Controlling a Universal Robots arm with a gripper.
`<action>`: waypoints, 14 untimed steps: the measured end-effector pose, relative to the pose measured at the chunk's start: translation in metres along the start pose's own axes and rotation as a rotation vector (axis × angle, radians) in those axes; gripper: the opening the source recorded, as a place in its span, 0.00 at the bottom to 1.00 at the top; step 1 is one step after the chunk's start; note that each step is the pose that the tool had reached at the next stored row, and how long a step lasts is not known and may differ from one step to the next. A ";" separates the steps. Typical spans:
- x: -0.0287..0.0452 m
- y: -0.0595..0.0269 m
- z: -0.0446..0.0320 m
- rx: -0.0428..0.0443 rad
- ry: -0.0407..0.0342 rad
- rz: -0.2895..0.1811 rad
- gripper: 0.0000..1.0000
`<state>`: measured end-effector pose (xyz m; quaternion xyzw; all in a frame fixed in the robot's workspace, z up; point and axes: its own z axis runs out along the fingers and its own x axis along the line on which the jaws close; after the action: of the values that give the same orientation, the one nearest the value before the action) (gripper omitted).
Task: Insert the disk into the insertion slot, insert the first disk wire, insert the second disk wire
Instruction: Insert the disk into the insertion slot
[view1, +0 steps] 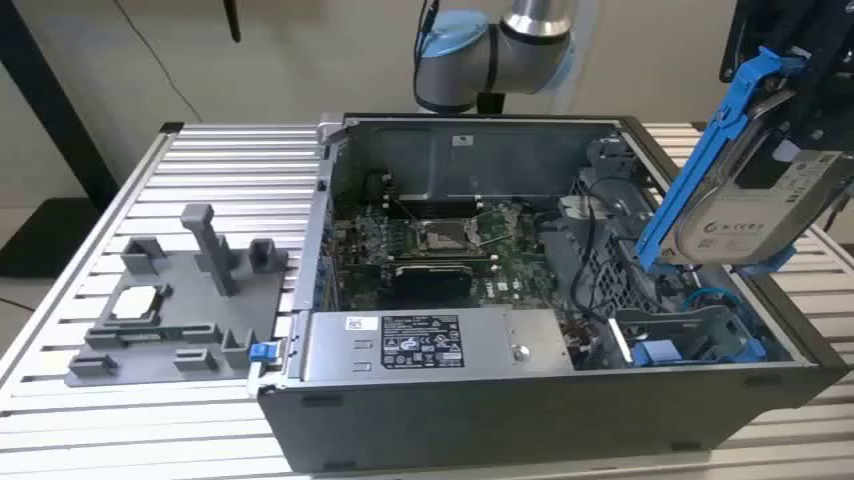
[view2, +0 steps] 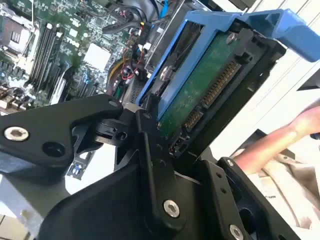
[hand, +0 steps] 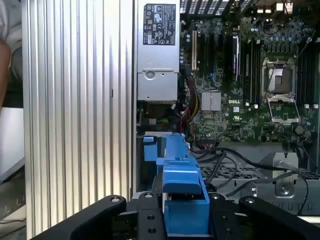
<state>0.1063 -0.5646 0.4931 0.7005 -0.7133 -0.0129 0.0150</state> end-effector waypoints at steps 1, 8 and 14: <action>0.0000 0.0000 0.0000 0.0000 0.0000 0.000 0.00; 0.0000 0.0000 0.0012 0.0001 0.0060 0.000 0.00; 0.0000 -0.0001 0.0032 0.0002 0.0106 0.000 0.00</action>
<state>0.1063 -0.5646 0.4900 0.7004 -0.7134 -0.0091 0.0187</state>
